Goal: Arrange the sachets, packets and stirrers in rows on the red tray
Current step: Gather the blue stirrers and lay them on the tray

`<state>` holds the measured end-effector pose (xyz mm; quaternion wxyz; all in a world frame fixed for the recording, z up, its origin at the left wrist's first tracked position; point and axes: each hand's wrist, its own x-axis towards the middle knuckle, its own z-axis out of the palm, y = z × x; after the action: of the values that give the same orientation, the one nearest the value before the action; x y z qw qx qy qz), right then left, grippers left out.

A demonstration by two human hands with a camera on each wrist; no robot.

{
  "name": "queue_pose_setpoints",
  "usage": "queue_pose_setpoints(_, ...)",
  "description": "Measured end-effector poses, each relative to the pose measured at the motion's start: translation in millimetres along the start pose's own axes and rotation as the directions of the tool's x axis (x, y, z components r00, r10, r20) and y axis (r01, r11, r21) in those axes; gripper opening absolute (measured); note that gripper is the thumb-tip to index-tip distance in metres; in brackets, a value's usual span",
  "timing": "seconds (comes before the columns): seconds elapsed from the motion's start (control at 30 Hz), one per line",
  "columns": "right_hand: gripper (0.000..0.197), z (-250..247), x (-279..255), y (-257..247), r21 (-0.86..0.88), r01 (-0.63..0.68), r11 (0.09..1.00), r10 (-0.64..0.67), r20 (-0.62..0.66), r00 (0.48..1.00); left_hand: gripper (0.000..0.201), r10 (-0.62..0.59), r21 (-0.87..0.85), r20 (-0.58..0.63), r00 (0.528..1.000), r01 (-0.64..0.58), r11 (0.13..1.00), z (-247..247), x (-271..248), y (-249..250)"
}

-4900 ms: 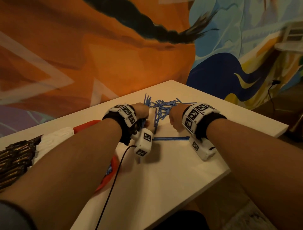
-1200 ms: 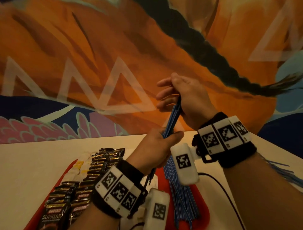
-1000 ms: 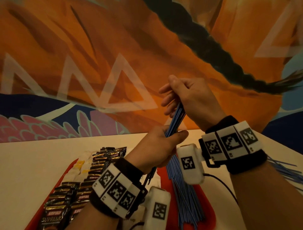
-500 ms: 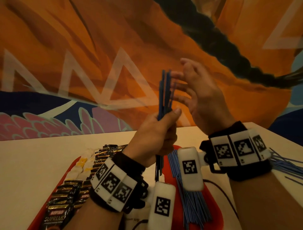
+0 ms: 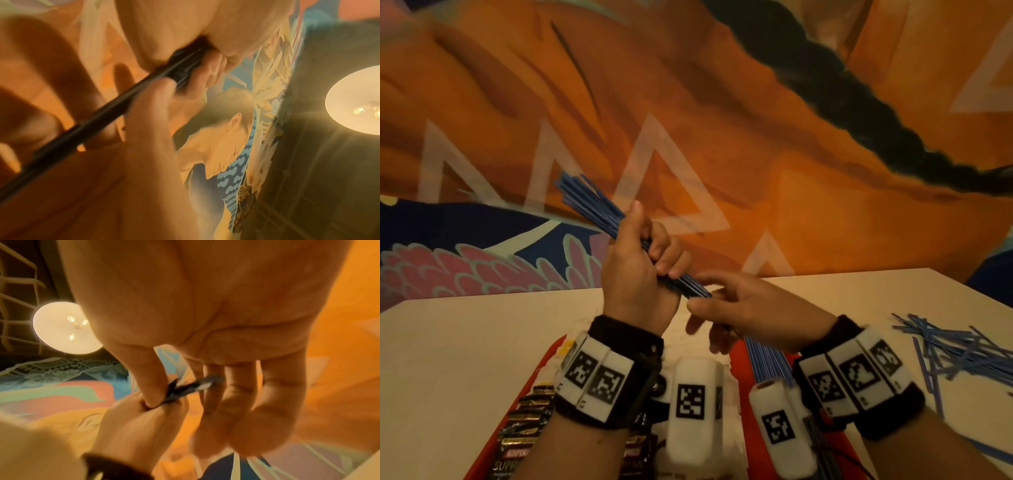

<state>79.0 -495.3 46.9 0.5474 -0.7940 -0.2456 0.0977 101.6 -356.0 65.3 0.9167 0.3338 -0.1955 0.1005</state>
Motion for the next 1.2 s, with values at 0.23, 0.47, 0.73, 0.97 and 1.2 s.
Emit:
queue_pose_setpoints(0.23, 0.019, 23.8, 12.6, 5.9, -0.078, -0.07, 0.994, 0.058, -0.14, 0.988, 0.043, -0.034, 0.136, -0.05, 0.998, 0.04, 0.99, -7.6, 4.6, -4.0)
queue_pose_setpoints(0.47, 0.014, 21.1, 10.9, 4.2, -0.285, -0.075, 0.956, -0.012, -0.293, 0.956, 0.037, -0.108, 0.132, 0.019, 0.994, 0.104, 0.986, -8.0, 5.7, -7.9)
queue_pose_setpoints(0.73, 0.022, 22.8, 12.3, 5.8, -0.225, 0.03, 0.974, -0.11, -0.353, 0.929, 0.04, -0.102, 0.093, -0.062, 0.993, 0.107, 0.99, -2.4, 2.1, -11.7)
queue_pose_setpoints(0.97, 0.023, 16.3, 11.9, -0.7, 0.396, -0.009, 0.918, 0.108, -0.229, 0.967, 0.043, 0.016, 0.066, -0.056, 0.998, -0.012, 0.998, -5.4, 3.7, -5.2)
queue_pose_setpoints(1.2, 0.06, 10.2, 16.8, 1.7, 0.811, 0.087, 0.579, 0.273, -0.293, 0.916, 0.041, 0.051, -0.019, -0.055, 0.997, -0.052, 0.998, -4.6, 2.3, -6.6)
